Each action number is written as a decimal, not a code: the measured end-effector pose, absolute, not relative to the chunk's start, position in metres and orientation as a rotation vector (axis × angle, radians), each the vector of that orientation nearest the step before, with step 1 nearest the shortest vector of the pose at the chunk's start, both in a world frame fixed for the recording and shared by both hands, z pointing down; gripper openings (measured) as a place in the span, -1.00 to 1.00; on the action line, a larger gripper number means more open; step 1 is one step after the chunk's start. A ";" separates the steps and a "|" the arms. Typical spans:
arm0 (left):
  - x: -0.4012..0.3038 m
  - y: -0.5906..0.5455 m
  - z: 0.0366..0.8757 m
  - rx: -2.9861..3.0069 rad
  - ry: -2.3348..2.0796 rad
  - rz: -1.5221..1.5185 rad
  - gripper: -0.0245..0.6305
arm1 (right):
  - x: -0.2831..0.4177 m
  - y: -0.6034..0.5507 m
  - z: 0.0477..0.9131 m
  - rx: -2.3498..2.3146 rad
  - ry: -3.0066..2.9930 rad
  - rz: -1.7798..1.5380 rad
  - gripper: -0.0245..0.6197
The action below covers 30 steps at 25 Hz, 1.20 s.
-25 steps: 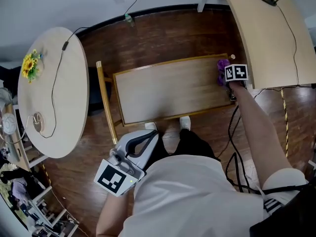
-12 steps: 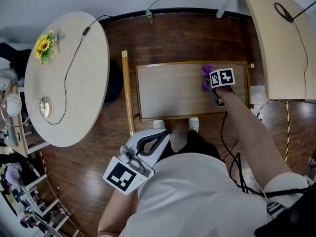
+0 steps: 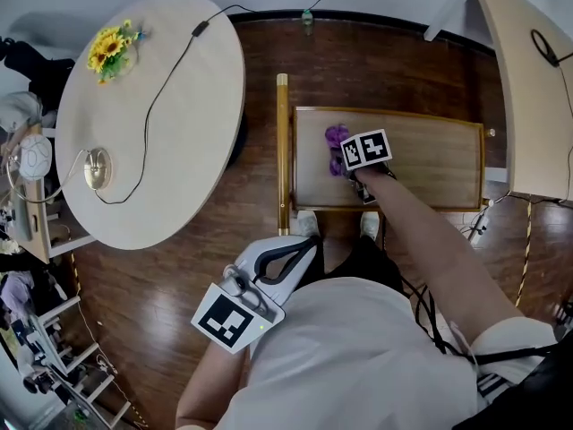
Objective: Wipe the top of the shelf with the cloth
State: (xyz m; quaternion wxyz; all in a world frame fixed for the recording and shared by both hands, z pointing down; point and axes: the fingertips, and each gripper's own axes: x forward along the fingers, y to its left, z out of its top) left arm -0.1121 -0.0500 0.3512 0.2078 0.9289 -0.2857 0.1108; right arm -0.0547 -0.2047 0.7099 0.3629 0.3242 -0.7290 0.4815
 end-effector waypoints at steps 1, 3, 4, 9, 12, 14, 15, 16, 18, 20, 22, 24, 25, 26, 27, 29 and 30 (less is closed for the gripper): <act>-0.119 -0.049 0.352 2.582 -0.796 0.310 -0.87 | -0.074 -0.202 0.709 0.813 -1.892 1.244 -0.60; -0.132 -0.046 0.355 2.575 -0.795 0.313 -0.87 | -0.112 -0.197 0.706 0.766 -1.926 1.257 -0.60; -0.138 -0.044 0.357 2.574 -0.792 0.315 -0.87 | -0.128 -0.194 0.704 0.744 -1.943 1.264 -0.60; -0.149 -0.042 0.361 2.574 -0.770 0.308 -0.87 | -0.169 -0.183 0.698 0.678 -2.002 1.295 -0.60; -0.146 -0.042 0.362 2.585 -0.728 0.304 -0.87 | -0.154 -0.179 0.691 0.695 -2.016 1.292 -0.60; -0.139 -0.044 0.361 2.598 -0.692 0.294 -0.87 | -0.132 -0.175 0.681 0.716 -2.031 1.265 -0.60; -0.135 -0.046 0.360 2.607 -0.673 0.286 -0.87 | -0.117 -0.172 0.676 0.728 -2.039 1.254 -0.60; -0.129 -0.049 0.359 2.616 -0.655 0.279 -0.87 | -0.100 -0.169 0.670 0.746 -2.046 1.244 -0.60; -0.115 -0.054 0.357 2.640 -0.614 0.277 -0.87 | -0.055 -0.161 0.660 0.801 -2.045 1.224 -0.60; -0.094 -0.057 0.356 2.665 -0.564 0.280 -0.87 | 0.006 -0.150 0.655 0.886 -2.018 1.211 -0.60; -0.069 -0.059 0.354 2.681 -0.514 0.280 -0.87 | 0.078 -0.138 0.652 0.995 -1.967 1.222 -0.60; -0.046 -0.060 0.352 2.693 -0.472 0.281 -0.87 | 0.152 -0.125 0.653 1.109 -1.888 1.242 -0.60; -0.035 -0.061 0.351 2.698 -0.455 0.282 -0.87 | 0.187 -0.120 0.654 1.161 -1.845 1.242 -0.60; -0.025 -0.061 0.350 2.702 -0.440 0.284 -0.87 | 0.222 -0.115 0.655 1.207 -1.802 1.233 -0.60; -0.016 -0.061 0.350 2.704 -0.428 0.289 -0.87 | 0.256 -0.111 0.657 1.248 -1.759 1.219 -0.60; 0.002 -0.059 0.351 2.704 -0.408 0.305 -0.87 | 0.317 -0.102 0.665 1.310 -1.667 1.187 -0.60; 0.010 -0.058 0.351 2.702 -0.401 0.314 -0.87 | 0.344 -0.097 0.671 1.330 -1.619 1.173 -0.60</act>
